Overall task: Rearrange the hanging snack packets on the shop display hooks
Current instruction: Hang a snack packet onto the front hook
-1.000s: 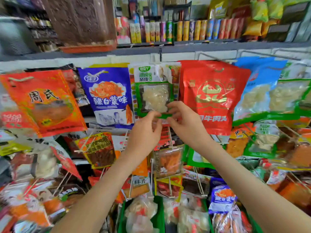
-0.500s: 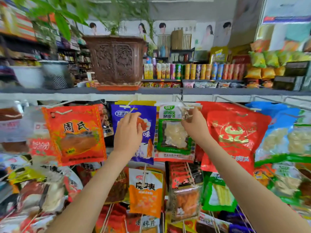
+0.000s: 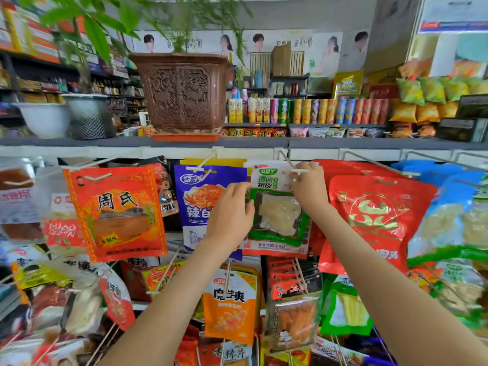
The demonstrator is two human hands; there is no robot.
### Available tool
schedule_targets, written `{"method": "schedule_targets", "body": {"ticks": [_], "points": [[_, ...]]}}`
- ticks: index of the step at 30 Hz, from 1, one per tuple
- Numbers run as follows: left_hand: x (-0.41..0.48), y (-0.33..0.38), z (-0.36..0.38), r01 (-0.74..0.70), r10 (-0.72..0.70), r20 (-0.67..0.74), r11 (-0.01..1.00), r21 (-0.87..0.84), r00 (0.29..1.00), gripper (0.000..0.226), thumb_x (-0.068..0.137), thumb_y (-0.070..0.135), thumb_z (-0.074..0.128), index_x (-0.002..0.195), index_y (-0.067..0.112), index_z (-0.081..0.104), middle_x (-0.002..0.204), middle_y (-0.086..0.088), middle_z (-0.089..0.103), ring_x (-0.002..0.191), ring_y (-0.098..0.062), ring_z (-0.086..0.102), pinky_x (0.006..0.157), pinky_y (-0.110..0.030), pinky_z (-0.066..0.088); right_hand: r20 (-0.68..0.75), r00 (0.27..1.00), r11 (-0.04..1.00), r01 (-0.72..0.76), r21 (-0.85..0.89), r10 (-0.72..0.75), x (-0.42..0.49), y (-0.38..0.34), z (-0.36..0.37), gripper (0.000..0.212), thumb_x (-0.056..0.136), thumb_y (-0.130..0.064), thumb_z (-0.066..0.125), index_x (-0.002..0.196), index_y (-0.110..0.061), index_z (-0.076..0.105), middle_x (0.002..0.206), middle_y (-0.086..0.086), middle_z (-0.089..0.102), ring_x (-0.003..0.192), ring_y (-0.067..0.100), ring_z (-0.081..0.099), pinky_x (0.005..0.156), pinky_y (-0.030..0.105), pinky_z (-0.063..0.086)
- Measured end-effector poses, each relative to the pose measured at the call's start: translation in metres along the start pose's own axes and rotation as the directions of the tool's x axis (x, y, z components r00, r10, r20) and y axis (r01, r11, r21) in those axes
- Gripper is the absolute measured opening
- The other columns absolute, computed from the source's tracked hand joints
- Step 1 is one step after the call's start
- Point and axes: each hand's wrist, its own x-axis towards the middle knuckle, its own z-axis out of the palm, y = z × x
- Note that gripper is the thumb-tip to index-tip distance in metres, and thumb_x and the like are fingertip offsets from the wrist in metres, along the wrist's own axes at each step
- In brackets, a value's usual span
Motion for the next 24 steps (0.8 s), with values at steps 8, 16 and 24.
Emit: {"method": "schedule_targets", "body": {"ticks": [8, 16, 24], "points": [[-0.002, 0.041, 0.001, -0.157, 0.175, -0.188, 0.982, 0.104, 0.966, 0.039, 0.085, 0.009, 0.061, 0.123, 0.008, 0.056, 0.125, -0.010, 0.056, 0.115, -0.028, 0.051, 0.096, -0.039, 0.042, 0.014, 0.995, 0.995, 0.100, -0.020, -0.100, -0.036, -0.022, -0.051, 0.019, 0.091, -0.022, 0.054, 0.079, -0.010, 0.061, 0.074, -0.004, 0.039, 0.086, 0.016, 0.040, 0.062, 0.029, 0.027], [-0.028, 0.082, 0.012, -0.065, 0.193, -0.327, 0.929, 0.364, 0.925, 0.043, 0.087, 0.025, 0.059, 0.125, 0.008, 0.053, 0.128, -0.012, 0.055, 0.124, -0.030, 0.043, 0.109, -0.049, 0.017, 0.091, 0.964, 0.967, 0.241, 0.087, -0.249, -0.063, -0.034, -0.097, 0.024, 0.090, -0.018, 0.052, 0.069, -0.009, 0.058, 0.069, 0.001, 0.048, 0.071, 0.020, 0.048, 0.059, 0.032, 0.033], [-0.046, 0.145, 0.021, -0.167, 0.255, -0.251, 0.931, 0.324, 0.934, 0.019, 0.087, 0.027, 0.051, 0.088, 0.013, 0.065, 0.077, -0.007, 0.060, 0.080, -0.032, 0.056, 0.077, -0.040, 0.030, 0.140, 0.940, 0.946, 0.293, 0.140, -0.312, -0.101, 0.019, -0.162, 0.015, 0.089, -0.016, 0.056, 0.095, -0.013, 0.070, 0.078, 0.000, 0.055, 0.075, 0.015, 0.047, 0.065, 0.030, 0.036]]}}
